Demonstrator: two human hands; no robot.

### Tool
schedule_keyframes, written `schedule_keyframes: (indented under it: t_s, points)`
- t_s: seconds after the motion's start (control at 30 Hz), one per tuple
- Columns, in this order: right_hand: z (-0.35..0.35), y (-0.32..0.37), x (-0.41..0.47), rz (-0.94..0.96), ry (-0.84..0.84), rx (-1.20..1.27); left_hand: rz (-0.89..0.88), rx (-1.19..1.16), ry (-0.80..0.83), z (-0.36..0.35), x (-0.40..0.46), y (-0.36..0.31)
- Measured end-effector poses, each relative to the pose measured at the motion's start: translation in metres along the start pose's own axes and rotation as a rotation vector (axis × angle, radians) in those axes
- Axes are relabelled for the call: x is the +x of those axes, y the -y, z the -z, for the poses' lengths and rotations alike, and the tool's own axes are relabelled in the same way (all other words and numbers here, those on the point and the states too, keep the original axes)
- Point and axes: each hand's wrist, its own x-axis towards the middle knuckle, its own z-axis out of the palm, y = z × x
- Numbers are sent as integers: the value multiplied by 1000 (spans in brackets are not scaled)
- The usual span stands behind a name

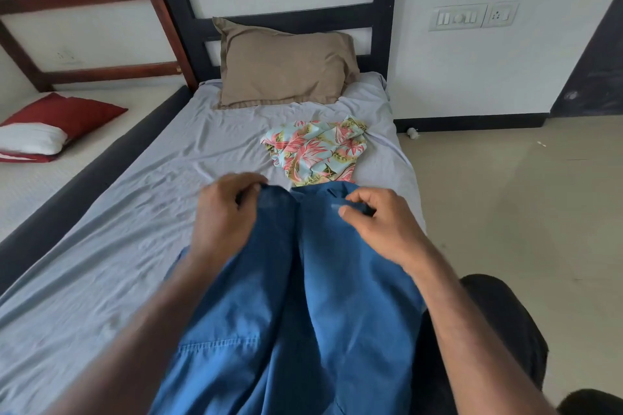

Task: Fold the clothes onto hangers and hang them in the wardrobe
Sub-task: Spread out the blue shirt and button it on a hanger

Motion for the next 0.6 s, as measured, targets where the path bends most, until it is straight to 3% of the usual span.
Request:
schedule_keyframes:
  t_s: [0.1, 0.23, 0.4, 0.5, 0.6]
  points:
    - [-25, -11, -32, 24, -19, -81, 187, -100, 86, -18, -56, -8]
    - [-61, -28, -68, -104, -115, 44, 386, -314, 193, -38, -121, -15]
    - [-71, -30, -78, -218, -96, 333, 682, -656, 116, -61, -145, -25]
    - [-73, -26, -82, -260, -64, 440, 724, -752, 93, -67, -142, -39]
    - [-78, -24, -84, -261, -108, 421, 706, -680, 43, -70, -140, -43]
